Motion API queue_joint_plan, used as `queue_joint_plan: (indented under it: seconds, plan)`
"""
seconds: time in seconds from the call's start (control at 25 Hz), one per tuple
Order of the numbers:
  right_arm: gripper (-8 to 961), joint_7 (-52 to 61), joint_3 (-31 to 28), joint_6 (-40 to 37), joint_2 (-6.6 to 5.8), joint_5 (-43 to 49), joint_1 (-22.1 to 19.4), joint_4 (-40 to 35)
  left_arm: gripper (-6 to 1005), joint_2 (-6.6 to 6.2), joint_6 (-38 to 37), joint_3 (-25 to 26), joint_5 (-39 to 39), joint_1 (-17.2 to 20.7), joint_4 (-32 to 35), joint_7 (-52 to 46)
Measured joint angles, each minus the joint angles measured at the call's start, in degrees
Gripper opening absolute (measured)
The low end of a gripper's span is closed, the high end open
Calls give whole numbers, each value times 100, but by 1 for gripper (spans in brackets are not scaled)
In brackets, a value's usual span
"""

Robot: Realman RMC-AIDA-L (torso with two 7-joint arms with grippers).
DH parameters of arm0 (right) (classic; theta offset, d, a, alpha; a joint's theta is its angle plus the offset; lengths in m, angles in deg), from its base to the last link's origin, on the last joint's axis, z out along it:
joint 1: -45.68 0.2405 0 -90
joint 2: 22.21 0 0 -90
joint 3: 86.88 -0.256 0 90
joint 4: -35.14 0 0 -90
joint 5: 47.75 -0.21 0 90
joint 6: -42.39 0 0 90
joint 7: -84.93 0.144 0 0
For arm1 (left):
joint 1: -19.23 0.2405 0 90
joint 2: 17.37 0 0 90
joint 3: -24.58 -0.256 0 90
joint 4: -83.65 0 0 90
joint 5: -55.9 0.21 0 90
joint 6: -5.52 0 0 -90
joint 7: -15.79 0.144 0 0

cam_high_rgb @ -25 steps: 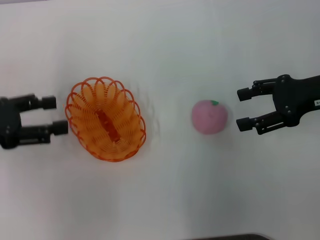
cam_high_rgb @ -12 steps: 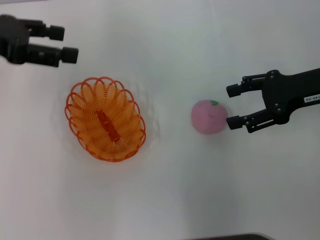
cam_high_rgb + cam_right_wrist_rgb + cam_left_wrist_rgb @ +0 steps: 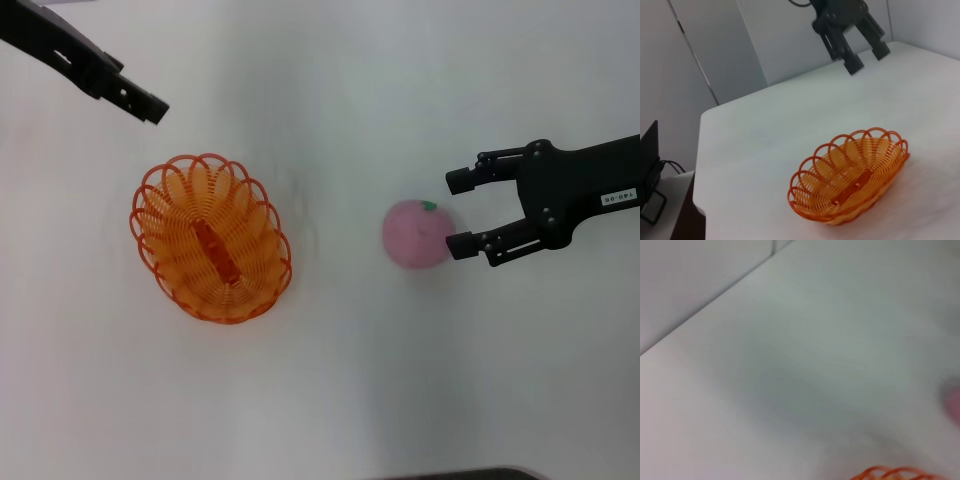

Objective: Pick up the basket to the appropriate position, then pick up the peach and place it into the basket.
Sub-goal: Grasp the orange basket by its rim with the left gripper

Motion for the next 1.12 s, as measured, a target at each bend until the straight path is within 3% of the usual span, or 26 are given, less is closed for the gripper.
queue_joint_plan:
  seconds: [0.28, 0.36, 0.68, 1.12]
  plan:
    - [915, -43, 0, 84, 90, 0, -29, 0, 840, 561, 447, -555, 1396, -444, -52, -230]
    - [914, -43, 0, 90, 127, 0, -33, 0, 840, 629, 575, -749, 1478, -465, -171, -236]
    - [914, -59, 0, 100, 219, 0, -88, 11, 840, 716, 1432, -1161, 1504, -418, -1026, -337]
    - [915, -14, -84, 101, 293, -10, -156, 87, 820, 640, 2317, -1346, 1514, -335, -2019, -187]
